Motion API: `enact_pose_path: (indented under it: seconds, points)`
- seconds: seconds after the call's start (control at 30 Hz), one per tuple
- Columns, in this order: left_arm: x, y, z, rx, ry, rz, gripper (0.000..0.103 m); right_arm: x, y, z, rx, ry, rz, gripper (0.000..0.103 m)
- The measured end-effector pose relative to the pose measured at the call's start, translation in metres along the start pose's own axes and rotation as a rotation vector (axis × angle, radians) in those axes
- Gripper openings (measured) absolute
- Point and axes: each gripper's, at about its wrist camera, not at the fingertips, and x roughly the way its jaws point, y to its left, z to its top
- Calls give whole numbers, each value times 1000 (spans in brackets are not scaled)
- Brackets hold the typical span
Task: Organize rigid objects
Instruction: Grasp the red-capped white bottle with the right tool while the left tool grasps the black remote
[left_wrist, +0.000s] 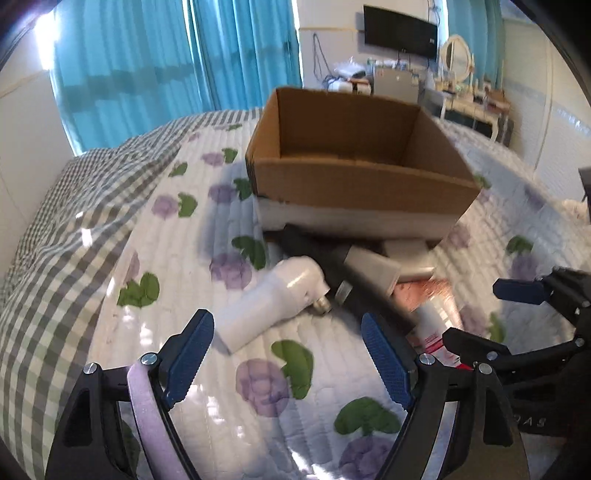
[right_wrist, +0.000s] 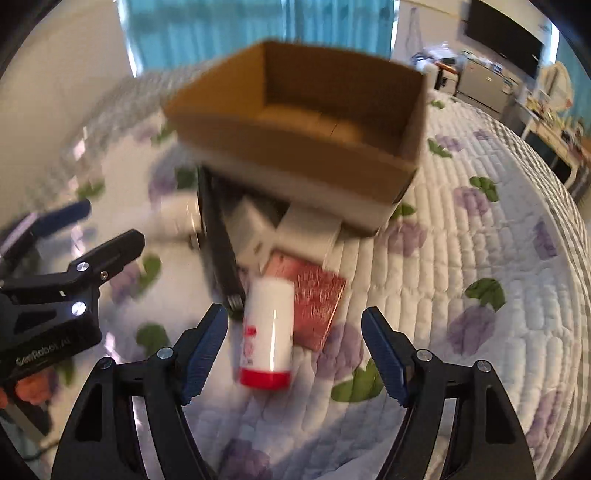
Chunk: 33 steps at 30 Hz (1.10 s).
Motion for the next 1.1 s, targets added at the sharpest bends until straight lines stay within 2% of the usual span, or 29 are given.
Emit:
enact_pose_path:
  seconds: [0.13,0.3,0.4,0.43,0.57,0.7,0.83,0.97,1.0,1.07,1.1]
  points:
    - [6,3,-4,-14,23,-11,85,14,5,-3,-11,43,44,72]
    - [12,10,-6,-50,54,-4,85,36,9,-10,-39,115,30,65]
    - [11,11,-4,-64,62,-7,85,40,7,-11,-42,123,22,48]
    - [11,11,-4,-70,67,-6,85,38,6,-10,-38,120,32,36]
    - [6,8,1,-88,77,-16,85,22,-6,-10,1,76,49,36]
    - [9,-6,12,-94,120,-2,85,-2,-31,-3,69,12,92,36]
    - [19,-26,25,-114,156,-48,85,-18,-54,4,111,-39,60,36]
    - [43,-42,32,-151,216,-80,83,-17,-78,6,191,-37,90,36]
    - [51,-46,33,-152,229,-70,81,-17,-81,4,197,-32,89,36]
    - [61,-48,33,-151,251,-53,66,-17,-85,4,197,-28,89,36]
    - [67,-48,33,-156,265,-46,64,-17,-84,2,194,-29,92,36]
